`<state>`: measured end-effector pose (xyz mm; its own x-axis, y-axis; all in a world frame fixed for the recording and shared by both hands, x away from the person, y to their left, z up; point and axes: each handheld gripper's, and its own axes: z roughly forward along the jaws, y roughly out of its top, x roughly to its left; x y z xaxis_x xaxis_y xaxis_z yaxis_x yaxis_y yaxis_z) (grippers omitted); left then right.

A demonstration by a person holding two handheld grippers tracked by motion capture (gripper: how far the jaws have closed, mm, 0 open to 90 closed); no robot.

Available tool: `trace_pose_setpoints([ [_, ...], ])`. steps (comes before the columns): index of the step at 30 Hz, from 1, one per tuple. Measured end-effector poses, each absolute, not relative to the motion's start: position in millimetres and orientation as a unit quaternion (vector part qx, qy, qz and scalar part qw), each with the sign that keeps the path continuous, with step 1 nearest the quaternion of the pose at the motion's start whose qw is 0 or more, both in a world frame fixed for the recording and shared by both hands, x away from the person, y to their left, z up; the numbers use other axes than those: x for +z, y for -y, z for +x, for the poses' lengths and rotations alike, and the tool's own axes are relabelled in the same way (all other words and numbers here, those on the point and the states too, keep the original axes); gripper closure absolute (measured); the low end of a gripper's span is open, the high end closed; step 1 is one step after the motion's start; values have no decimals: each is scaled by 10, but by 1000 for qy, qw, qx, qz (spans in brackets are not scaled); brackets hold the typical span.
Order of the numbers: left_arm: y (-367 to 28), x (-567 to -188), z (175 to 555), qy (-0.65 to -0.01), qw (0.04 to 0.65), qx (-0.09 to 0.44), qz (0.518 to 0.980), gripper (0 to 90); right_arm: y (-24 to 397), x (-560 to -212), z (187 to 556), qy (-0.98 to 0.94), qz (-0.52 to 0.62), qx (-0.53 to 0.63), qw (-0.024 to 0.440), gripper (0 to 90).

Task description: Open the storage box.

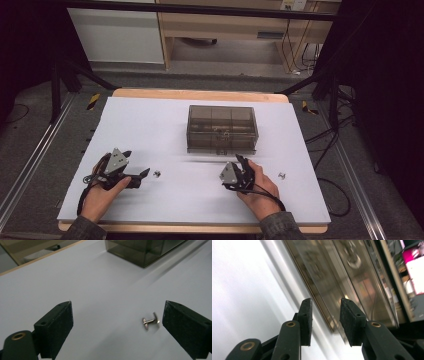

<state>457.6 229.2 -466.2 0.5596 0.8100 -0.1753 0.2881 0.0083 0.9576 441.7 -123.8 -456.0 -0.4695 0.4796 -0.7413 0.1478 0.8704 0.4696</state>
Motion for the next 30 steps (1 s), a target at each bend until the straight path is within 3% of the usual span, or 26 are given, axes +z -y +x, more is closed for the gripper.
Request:
trace_pose_setpoints([
  [8,-2014,-4483,4614,-376,590,156,697,87,1732,-4489,4448,-833,255,220,439,604],
  [16,-1665,-4342,4662,-353,572,152,725,125,2086,-4457,4556,-842,288,263,372,553],
  [26,-1345,-4400,4832,-356,559,133,737,297,2353,-4371,4772,-838,314,339,289,593],
  [30,-1268,-4412,4941,-357,553,150,738,333,2403,-4335,4829,-831,319,350,293,602],
])
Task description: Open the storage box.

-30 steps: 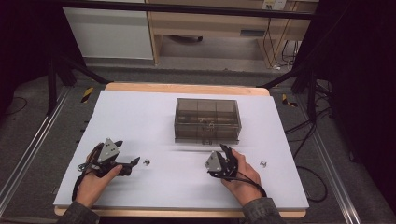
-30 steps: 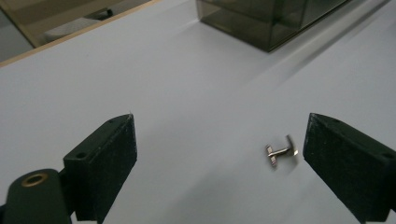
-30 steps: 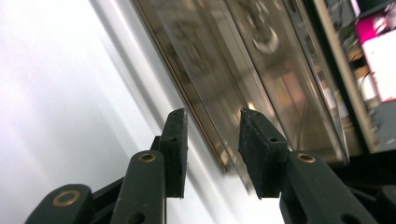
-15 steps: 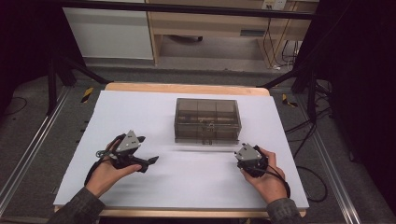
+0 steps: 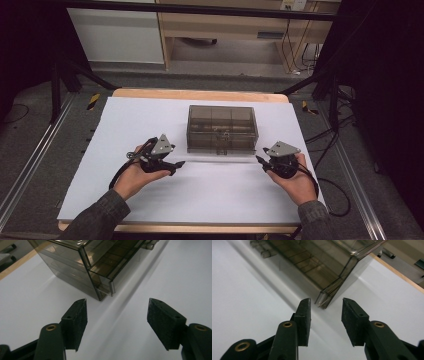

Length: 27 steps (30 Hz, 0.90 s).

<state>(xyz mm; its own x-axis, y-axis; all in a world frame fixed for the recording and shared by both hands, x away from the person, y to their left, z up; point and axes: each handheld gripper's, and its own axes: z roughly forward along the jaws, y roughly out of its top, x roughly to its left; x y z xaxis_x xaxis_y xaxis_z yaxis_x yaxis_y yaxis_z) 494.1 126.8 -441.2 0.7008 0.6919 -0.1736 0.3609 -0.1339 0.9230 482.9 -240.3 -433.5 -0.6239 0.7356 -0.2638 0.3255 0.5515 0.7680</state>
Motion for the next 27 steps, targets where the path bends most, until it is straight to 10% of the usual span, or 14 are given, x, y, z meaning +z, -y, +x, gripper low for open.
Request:
trace_pose_setpoints([
  [27,-1045,-4553,5233,-372,547,117,741,713,2338,-4458,5065,-846,319,358,234,734],
])
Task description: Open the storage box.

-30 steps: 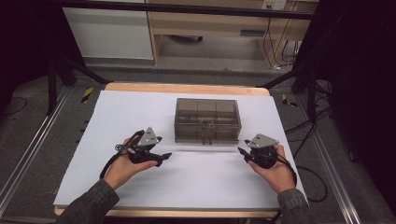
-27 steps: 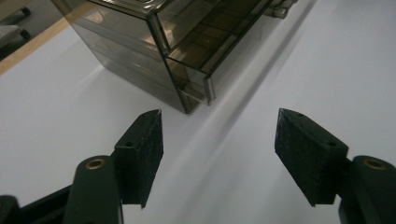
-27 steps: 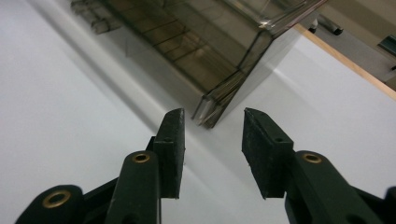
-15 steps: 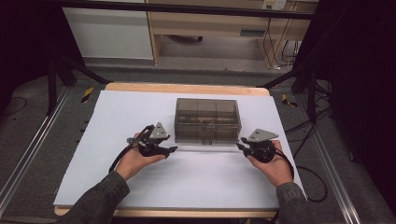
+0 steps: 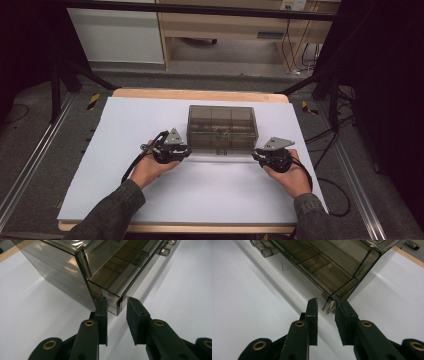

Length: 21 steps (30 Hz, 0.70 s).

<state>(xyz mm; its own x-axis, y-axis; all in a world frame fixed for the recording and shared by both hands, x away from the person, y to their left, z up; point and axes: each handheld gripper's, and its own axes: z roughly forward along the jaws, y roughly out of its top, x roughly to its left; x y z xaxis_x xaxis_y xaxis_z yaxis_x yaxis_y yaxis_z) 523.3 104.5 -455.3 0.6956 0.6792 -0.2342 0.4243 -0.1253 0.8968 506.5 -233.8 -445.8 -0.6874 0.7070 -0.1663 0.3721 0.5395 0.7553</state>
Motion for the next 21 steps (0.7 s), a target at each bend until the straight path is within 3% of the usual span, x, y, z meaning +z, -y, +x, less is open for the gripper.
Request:
trace_pose_setpoints([
  [14,-1035,-4555,5217,-382,538,118,742,828,2341,-4454,5071,-843,328,359,228,798],
  [21,-1034,-4537,5166,-384,534,113,745,832,2324,-4439,5008,-847,327,352,227,802],
])
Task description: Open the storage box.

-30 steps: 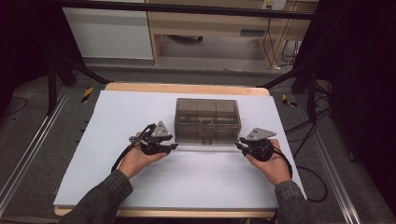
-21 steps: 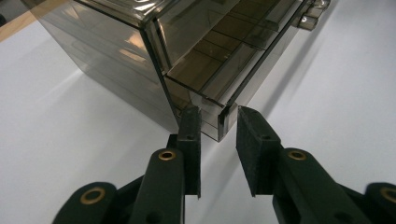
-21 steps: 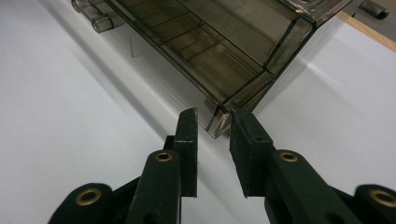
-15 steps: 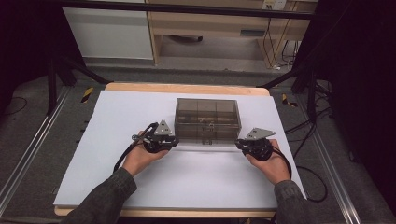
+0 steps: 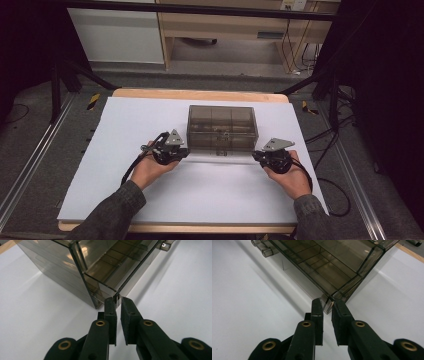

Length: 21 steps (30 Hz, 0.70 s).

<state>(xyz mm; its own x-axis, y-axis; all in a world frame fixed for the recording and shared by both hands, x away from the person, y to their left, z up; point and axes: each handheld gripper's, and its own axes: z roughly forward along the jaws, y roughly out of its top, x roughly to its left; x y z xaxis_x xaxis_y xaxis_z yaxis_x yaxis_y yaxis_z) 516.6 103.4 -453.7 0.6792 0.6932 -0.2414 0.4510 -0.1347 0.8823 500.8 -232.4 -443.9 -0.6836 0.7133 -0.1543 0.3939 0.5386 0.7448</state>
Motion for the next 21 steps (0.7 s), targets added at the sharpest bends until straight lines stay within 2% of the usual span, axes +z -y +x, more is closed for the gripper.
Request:
trace_pose_setpoints([
  [13,-1058,-4522,4977,-384,537,94,745,839,2327,-4413,4814,-855,315,344,227,806],
  [21,-1060,-4527,4906,-381,538,101,745,839,2316,-4424,4724,-855,312,345,229,810],
])
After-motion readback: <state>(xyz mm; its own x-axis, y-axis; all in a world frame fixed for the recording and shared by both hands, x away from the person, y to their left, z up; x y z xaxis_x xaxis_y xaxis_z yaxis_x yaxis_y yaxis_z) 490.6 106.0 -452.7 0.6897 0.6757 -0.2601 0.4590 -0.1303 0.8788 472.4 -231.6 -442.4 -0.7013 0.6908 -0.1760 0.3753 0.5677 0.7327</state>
